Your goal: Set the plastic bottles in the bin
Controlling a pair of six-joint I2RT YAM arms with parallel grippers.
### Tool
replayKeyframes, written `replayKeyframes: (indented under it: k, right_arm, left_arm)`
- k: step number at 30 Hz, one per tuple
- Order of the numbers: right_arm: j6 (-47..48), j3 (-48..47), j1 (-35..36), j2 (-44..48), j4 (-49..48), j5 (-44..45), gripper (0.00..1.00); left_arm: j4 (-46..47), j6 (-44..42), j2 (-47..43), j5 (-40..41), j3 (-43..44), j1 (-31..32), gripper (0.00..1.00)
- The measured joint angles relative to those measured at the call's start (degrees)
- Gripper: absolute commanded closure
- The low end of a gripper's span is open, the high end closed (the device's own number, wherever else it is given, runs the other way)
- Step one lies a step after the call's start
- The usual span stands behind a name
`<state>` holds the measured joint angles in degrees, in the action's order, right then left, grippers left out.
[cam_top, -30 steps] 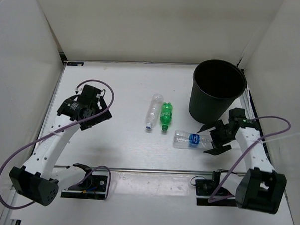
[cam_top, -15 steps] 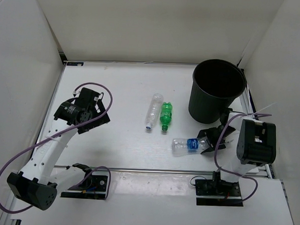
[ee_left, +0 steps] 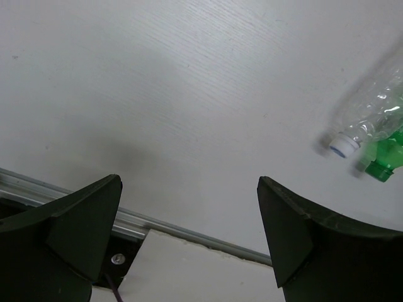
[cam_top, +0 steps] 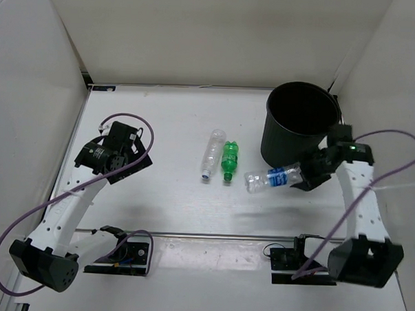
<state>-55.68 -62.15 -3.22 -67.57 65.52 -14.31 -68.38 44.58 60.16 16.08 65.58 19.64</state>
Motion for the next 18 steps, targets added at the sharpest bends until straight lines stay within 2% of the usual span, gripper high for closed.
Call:
replayKeyframes:
  k: [4, 9, 10, 11, 13, 17, 18]
  right_arm:
    - [1.84, -25.62, 0.0, 2.93, 7.13, 1.25, 0.66]
    - [7.52, -68.7, 0.02, -8.61, 7.48, 8.66, 0.66]
    - [9.27, -73.57, 0.02, -10.64, 5.44, 10.58, 0.66]
    - [11.02, -76.06, 0.02, -12.09, 4.0, 12.61, 0.66]
    - [14.51, -74.53, 0.02, -13.57, 0.57, 17.27, 0.66]
    - [19.06, -70.18, 0.26, -20.63, -0.92, 24.74, 0.49]
    - [19.93, -69.22, 0.26, -23.23, -1.42, 25.97, 0.33]
  left_arm:
    - [3.8, 0.79, 0.85, 0.0, -1.11, 0.0, 0.0]
    - [11.63, 0.42, 6.4, -0.09, -1.2, 0.0, 0.0]
    - [13.35, 0.11, 7.78, -0.13, -1.2, 0.04, 0.0]
    - [15.61, -0.55, 9.31, -0.09, -1.2, 0.24, 0.0]
    - [19.41, -2.1, 11.74, -0.02, -1.11, 0.83, 0.0]
    - [24.55, -6.51, 16.35, -0.44, 1.29, 1.6, 0.0]
    - [25.33, -7.76, 17.9, -0.72, 2.86, 1.62, 0.0]
